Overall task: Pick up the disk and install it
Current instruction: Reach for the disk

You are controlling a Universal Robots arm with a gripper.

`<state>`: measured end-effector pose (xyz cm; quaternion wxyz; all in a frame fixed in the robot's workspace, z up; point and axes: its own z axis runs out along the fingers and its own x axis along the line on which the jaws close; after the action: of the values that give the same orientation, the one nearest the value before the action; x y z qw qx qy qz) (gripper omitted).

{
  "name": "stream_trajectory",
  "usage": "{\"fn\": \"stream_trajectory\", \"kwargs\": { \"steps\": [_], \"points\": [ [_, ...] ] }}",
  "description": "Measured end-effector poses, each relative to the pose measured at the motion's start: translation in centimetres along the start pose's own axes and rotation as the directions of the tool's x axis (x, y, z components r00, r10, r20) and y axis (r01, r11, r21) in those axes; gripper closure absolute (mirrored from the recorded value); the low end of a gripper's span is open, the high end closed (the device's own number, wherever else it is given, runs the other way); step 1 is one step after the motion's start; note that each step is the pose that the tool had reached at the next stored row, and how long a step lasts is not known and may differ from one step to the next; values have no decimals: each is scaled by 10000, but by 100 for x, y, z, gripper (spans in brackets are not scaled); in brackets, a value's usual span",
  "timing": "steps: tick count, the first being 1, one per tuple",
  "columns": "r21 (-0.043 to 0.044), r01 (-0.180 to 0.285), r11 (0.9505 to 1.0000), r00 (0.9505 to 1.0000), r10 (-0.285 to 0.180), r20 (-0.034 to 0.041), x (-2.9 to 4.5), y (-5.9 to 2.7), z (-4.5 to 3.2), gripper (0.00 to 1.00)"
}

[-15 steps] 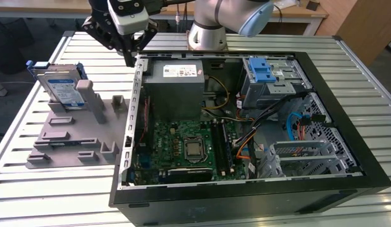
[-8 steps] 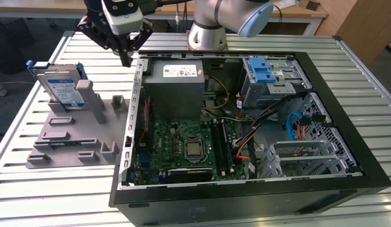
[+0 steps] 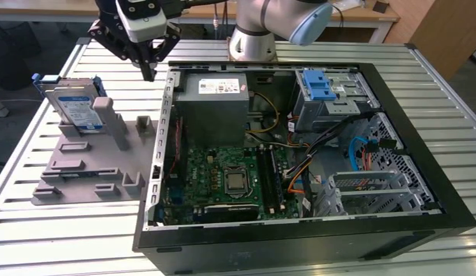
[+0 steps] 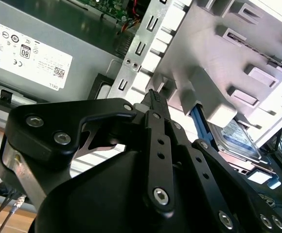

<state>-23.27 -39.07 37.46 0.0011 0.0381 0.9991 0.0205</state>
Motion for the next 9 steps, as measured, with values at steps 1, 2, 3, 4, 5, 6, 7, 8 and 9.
{"fn": "stream_trajectory", "kwargs": {
  "steps": [1,2,3,4,5,6,7,8,9],
  "points": [
    [0,0,10000,10000,0,-2,7,0,1,89],
    [0,-1,10000,10000,1,-4,13,0,1,89],
    [1,-1,10000,10000,1,-8,20,0,1,89],
    [1,-1,10000,10000,1,-10,28,-1,2,89],
    [2,-1,10000,10000,1,-12,36,-1,2,89],
    [1,-1,10000,10000,1,-13,44,-1,3,89],
    [1,-1,10000,10000,1,-14,51,-2,4,89],
    [2,-1,10000,10000,1,-17,59,-2,4,89],
    [2,-1,10000,10000,1,-18,67,-2,5,89]
  ]
}}
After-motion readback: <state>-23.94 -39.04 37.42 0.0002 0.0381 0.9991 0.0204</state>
